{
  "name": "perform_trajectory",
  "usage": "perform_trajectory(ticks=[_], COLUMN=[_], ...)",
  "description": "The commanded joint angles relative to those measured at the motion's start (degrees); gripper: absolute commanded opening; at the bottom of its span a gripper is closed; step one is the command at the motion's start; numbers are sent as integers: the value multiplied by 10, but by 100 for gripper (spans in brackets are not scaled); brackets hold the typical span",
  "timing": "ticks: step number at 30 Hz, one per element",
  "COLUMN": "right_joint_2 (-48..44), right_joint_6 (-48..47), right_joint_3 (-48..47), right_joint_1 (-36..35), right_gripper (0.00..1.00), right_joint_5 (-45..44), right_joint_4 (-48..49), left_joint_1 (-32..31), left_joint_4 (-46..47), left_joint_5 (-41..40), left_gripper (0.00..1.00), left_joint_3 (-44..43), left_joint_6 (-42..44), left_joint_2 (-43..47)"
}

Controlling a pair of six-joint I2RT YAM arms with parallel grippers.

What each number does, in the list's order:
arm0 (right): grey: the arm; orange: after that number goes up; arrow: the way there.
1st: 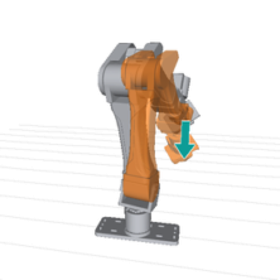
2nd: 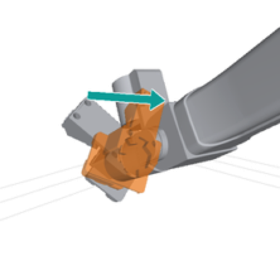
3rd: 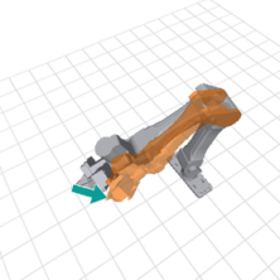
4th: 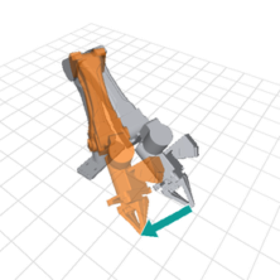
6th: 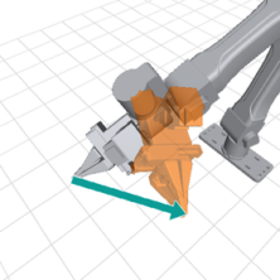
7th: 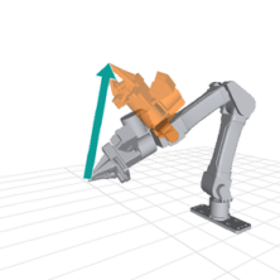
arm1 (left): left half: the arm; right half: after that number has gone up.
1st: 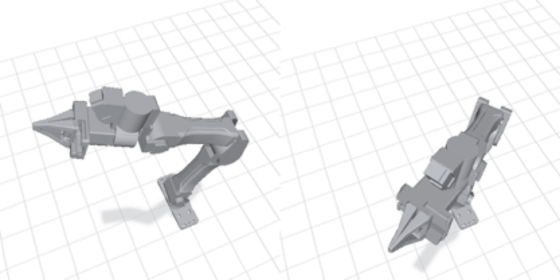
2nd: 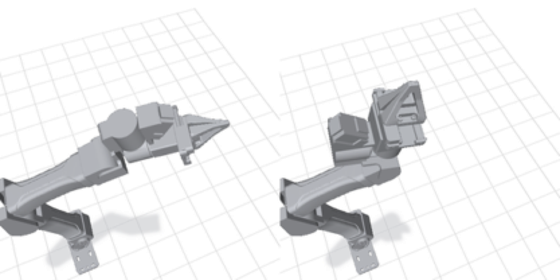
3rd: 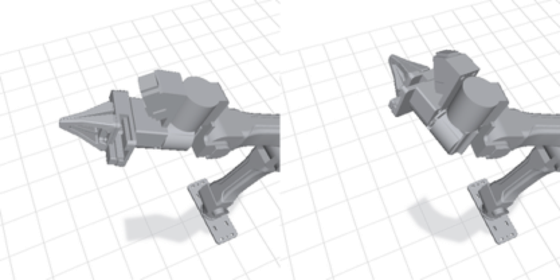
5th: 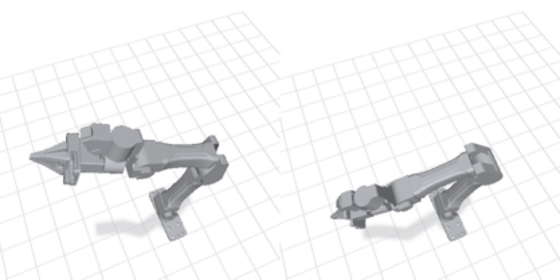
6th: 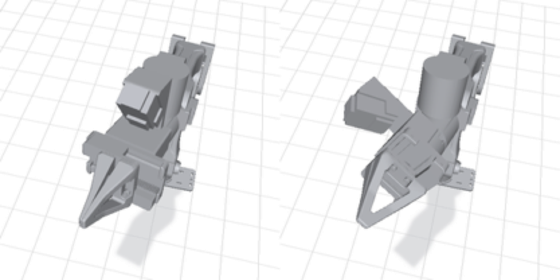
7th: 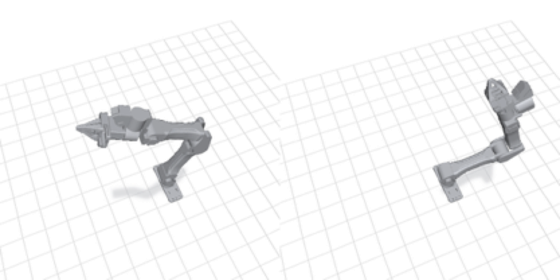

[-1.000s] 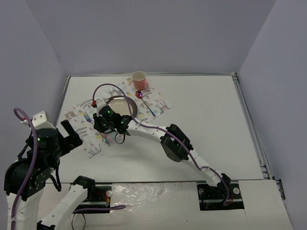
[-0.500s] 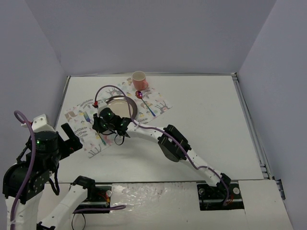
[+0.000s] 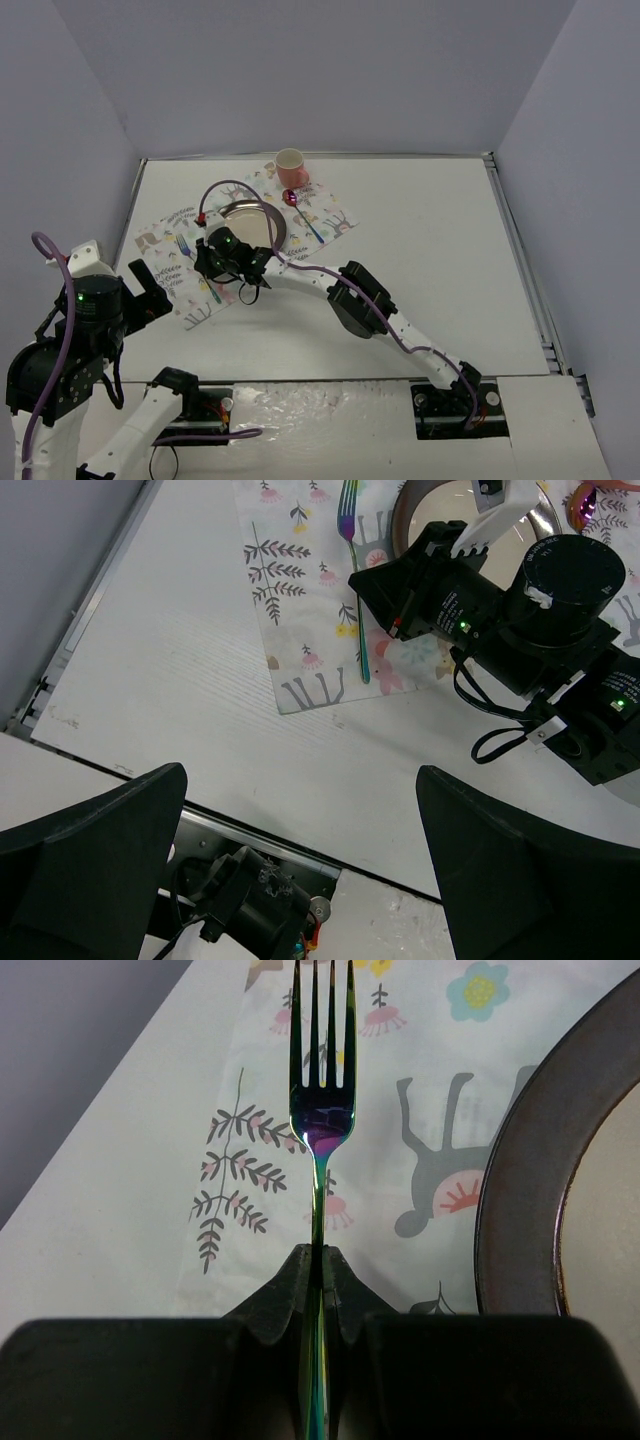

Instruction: Set the dinner table for one person

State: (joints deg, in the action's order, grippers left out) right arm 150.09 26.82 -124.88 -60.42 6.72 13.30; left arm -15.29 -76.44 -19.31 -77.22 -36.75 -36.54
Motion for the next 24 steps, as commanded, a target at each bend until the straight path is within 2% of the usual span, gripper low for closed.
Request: perform_trajectory(ticks=[1, 9, 24], right_joint_2=[5, 14, 33], right_joint_6=[-5, -4, 50], right_joint_3=[-13, -13, -12], right_joint_1=[-1, -2, -7], right_gripper=[0, 3, 2], right_joint_5=[-6, 4, 16], right_joint_4=[43, 51, 85], left_joint_1=[2, 2, 2], left_joint_4=[9, 9, 13], left_joint_5=[0, -4, -8], left_gripper=[97, 97, 97], left_joint_3=[-2, 0, -2], left_joint_6=[-5, -4, -2], left_joint_2=[-5, -6, -12])
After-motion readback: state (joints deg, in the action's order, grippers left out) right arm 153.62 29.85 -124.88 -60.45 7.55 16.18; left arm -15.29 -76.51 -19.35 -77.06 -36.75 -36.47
